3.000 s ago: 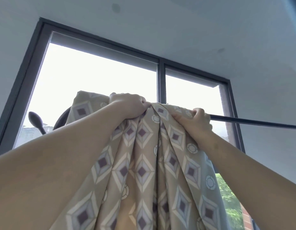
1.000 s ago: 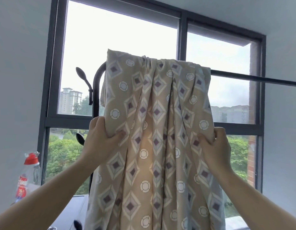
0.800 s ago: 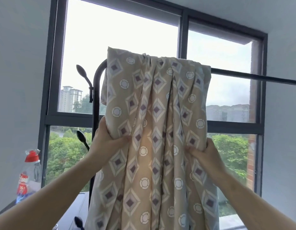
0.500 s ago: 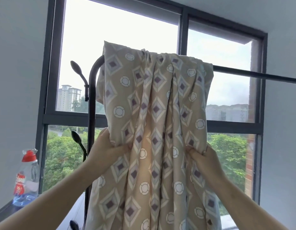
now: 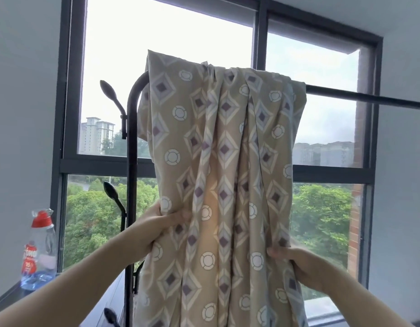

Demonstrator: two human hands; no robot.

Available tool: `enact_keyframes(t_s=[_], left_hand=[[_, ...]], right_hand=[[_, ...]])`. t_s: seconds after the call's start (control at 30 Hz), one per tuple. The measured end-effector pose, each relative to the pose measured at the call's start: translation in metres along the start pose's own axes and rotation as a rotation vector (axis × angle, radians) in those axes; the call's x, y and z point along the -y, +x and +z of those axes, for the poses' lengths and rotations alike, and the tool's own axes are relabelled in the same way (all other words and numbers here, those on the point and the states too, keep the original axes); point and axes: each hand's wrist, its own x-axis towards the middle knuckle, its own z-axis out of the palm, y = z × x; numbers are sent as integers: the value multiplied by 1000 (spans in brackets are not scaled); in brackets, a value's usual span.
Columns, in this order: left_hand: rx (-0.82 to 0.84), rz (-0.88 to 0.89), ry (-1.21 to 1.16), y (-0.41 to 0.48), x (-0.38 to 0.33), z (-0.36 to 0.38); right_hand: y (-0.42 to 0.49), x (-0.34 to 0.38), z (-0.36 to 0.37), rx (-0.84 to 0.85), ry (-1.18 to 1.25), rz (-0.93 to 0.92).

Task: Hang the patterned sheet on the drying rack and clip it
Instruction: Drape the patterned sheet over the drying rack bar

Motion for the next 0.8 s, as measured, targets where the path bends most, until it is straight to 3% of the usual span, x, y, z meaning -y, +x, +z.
enact_keyframes(t_s=[0.17,0.4,0.6,0.8], left_hand=[[206,-34,57,-5,12,2],[34,-9,63,-5,20,6],[-25,94,0,-14,37,9],[32,-38,28,-18,59,11]], right_hand=[[0,-13,-6,-9,66,38],[9,-18,-4,7,-74,119],[2,-37,-4,5,10,84],[-1,-56,18,-15,-148,94]])
